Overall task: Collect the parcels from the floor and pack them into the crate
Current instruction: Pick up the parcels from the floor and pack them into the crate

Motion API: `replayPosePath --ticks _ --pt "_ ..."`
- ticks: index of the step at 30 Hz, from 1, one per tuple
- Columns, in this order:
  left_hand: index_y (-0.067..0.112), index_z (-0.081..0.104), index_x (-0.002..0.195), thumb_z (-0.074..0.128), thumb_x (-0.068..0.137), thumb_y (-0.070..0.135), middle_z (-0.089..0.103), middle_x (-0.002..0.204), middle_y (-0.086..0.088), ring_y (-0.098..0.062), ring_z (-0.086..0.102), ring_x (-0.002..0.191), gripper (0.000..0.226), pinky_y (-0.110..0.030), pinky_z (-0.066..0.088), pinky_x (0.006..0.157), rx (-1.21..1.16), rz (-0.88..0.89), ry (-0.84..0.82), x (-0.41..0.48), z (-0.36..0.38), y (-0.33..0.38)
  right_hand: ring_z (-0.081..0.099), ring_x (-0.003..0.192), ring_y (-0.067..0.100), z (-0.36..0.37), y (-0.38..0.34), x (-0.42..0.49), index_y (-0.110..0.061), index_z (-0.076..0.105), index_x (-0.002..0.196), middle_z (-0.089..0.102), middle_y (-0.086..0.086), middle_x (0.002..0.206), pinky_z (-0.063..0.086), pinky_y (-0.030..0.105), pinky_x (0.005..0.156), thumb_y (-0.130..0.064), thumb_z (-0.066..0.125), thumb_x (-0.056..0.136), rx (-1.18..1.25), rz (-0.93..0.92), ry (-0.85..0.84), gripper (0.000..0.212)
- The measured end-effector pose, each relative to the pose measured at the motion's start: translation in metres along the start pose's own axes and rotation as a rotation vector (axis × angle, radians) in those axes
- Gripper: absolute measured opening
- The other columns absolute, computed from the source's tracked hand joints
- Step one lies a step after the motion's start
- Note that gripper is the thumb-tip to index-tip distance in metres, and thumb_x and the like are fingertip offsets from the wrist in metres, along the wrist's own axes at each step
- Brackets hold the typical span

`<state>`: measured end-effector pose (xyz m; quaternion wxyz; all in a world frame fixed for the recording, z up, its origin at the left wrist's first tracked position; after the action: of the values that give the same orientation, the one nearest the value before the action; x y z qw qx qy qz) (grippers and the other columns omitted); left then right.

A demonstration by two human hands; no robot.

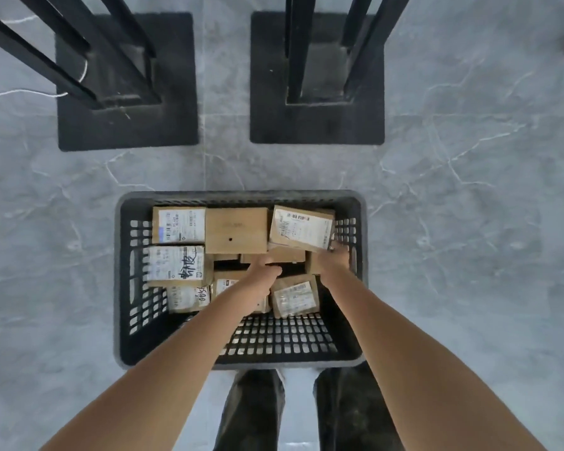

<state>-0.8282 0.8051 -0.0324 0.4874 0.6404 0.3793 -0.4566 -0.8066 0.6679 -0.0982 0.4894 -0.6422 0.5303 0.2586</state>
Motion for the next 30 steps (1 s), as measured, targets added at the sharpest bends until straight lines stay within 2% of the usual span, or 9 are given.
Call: replayPosePath --ticks 3,6,9,11,14,18,23,27,30 --pt "0.011 0.042 0.135 0.045 0.094 0.009 0.051 0.121 -0.009 -0.018 0.051 0.102 0.042 -0.030 0.044 0.081 0.090 -0.029 0.037 -0.002 -0.011 -0.004 0.056 0.113 0.025 -0.009 -0.011 0.009 -0.018 0.032 0.144 0.053 0.013 0.136 0.053 0.030 0.080 0.002 0.042 0.096 -0.047 -0.032 -0.166 0.053" --pt "0.010 0.046 0.129 0.044 0.094 0.011 0.053 0.098 -0.002 -0.012 0.050 0.082 0.036 -0.024 0.042 0.068 0.174 0.015 0.077 -0.008 -0.020 0.004 0.043 0.131 0.032 -0.025 -0.033 -0.001 -0.019 0.017 0.150 0.044 0.016 0.144 0.045 0.040 0.102 0.011 0.042 0.091 -0.173 -0.154 -0.259 0.071" --pt "0.009 0.052 0.123 0.043 0.095 0.017 0.056 0.096 -0.001 -0.010 0.051 0.077 0.030 -0.021 0.041 0.062 0.299 0.100 0.110 -0.031 -0.027 0.025 0.048 0.125 0.027 -0.047 -0.057 -0.035 -0.015 0.027 0.147 0.046 0.013 0.141 0.050 0.035 0.094 0.007 0.046 0.090 -0.418 -0.377 -0.318 0.064" --pt "0.009 0.052 0.123 0.043 0.095 0.016 0.057 0.114 -0.005 -0.012 0.052 0.088 0.030 -0.020 0.039 0.063 0.348 0.176 0.125 -0.057 -0.033 0.046 0.055 0.113 0.021 -0.065 -0.076 -0.065 -0.014 0.039 0.141 0.051 0.009 0.137 0.053 0.027 0.081 -0.003 0.047 0.093 -0.503 -0.483 -0.299 0.050" --pt "0.009 0.051 0.124 0.041 0.097 0.014 0.054 0.126 -0.007 -0.010 0.055 0.094 0.030 -0.018 0.040 0.071 0.400 0.311 0.131 -0.114 -0.039 0.086 0.057 0.109 0.014 -0.099 -0.114 -0.122 -0.013 0.054 0.128 0.059 0.006 0.129 0.046 0.013 0.073 -0.010 0.044 0.097 -0.457 -0.573 -0.283 0.033" --pt "0.018 0.053 0.120 0.040 0.099 0.022 0.055 0.117 0.004 0.001 0.051 0.077 0.026 -0.008 0.042 0.051 0.454 0.475 0.109 -0.218 -0.045 0.147 0.059 0.110 0.012 -0.155 -0.172 -0.224 -0.016 0.060 0.119 0.064 0.000 0.120 0.044 0.017 0.084 -0.011 0.042 0.098 -0.470 -0.660 -0.311 0.028" --pt "0.027 0.054 0.114 0.040 0.098 0.028 0.058 0.110 0.008 -0.009 0.057 0.089 0.022 -0.028 0.047 0.077 0.431 0.685 0.152 -0.370 -0.058 0.236 0.062 0.096 0.016 -0.232 -0.257 -0.361 -0.019 0.063 0.112 0.066 0.000 0.109 0.046 0.021 0.074 -0.012 0.041 0.096 -0.464 -0.826 -0.258 0.027" --pt "0.033 0.051 0.110 0.041 0.097 0.030 0.058 0.114 0.013 0.005 0.051 0.084 0.016 -0.007 0.038 0.063 0.406 0.913 0.240 -0.497 -0.076 0.293 0.063 0.096 0.016 -0.291 -0.318 -0.475 -0.015 0.065 0.104 0.068 0.002 0.100 0.047 0.028 0.088 -0.008 0.049 0.095 -0.216 -0.975 -0.239 0.019" --pt "0.038 0.051 0.110 0.044 0.094 0.031 0.054 0.098 0.027 0.011 0.050 0.074 0.019 -0.005 0.041 0.054 0.378 1.108 0.346 -0.587 -0.087 0.318 0.064 0.087 0.015 -0.328 -0.341 -0.542 -0.012 0.064 0.094 0.067 0.000 0.088 0.045 0.028 0.086 0.003 0.045 0.095 -0.024 -1.109 -0.242 0.024"
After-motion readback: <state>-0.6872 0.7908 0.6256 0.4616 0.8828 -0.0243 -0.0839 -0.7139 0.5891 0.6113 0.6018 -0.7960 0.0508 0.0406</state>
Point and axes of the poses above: each hand's wrist, its own x-axis towards the middle knuckle, its own z-axis out of the palm, y = z × x, the point moved 1 cm from there along x, towards the middle knuckle
